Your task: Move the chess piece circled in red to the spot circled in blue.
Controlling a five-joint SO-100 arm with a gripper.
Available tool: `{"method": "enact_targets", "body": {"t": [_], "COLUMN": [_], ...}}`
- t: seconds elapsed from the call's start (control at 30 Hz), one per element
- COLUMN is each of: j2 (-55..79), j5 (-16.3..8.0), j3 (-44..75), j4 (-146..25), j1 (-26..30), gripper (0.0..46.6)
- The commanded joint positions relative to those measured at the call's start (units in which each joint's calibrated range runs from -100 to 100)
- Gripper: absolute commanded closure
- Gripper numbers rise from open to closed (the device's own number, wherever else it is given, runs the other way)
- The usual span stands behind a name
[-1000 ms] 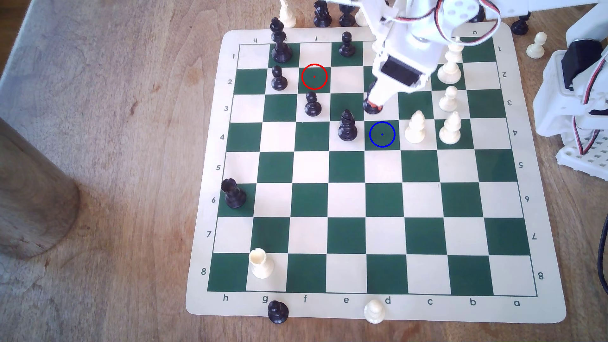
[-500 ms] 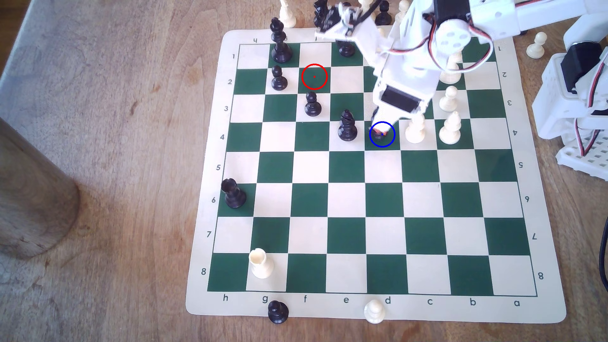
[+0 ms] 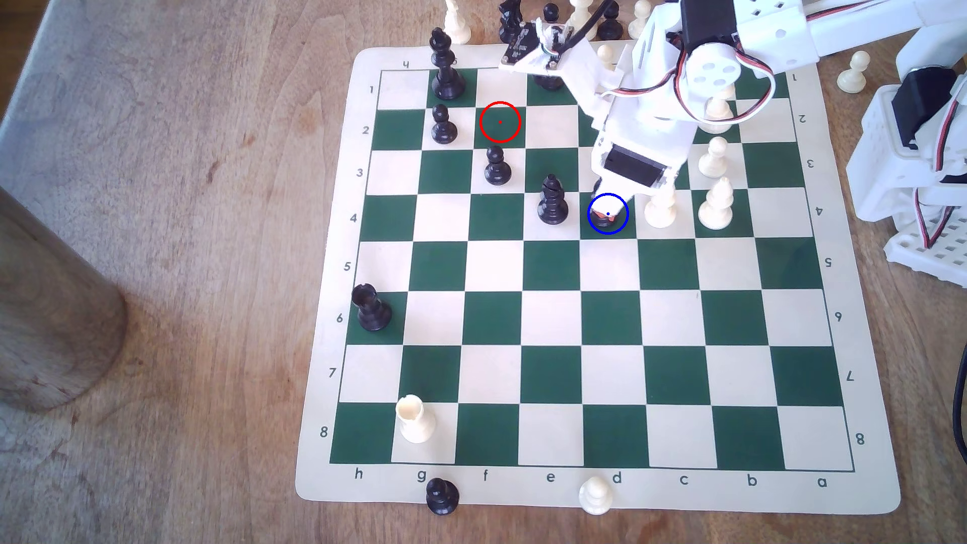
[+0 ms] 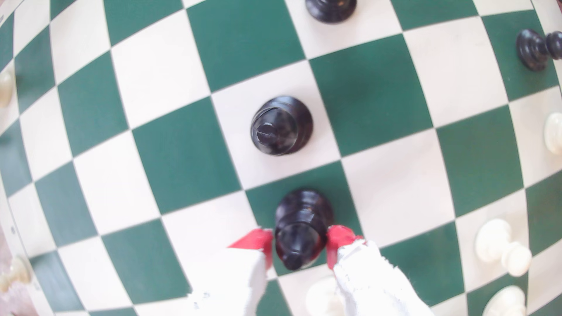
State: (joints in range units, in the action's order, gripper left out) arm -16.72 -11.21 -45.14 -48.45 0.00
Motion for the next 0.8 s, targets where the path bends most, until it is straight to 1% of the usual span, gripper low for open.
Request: {"method": "enact_targets", "body": {"t": [0.0, 0.17, 0.4, 0.43, 0.7, 0.77], "j2": [-1.03, -2.05, -5.61, -7.73, -17.75, -23.78], "j5": [1.07, 1.27, 1.90, 2.34, 2.64, 2.49], "j3": [-1.10, -0.10, 3.08, 3.26, 4.25, 2.89], "j4": [0.53, -0.12, -5.53, -7.49, -13.55, -15.44], "j1": [-0.74, -1.45, -2.31, -1.99, -2.31, -2.85], "gripper": [26.3, 26.2, 26.4, 26.2, 25.7, 26.1]}}
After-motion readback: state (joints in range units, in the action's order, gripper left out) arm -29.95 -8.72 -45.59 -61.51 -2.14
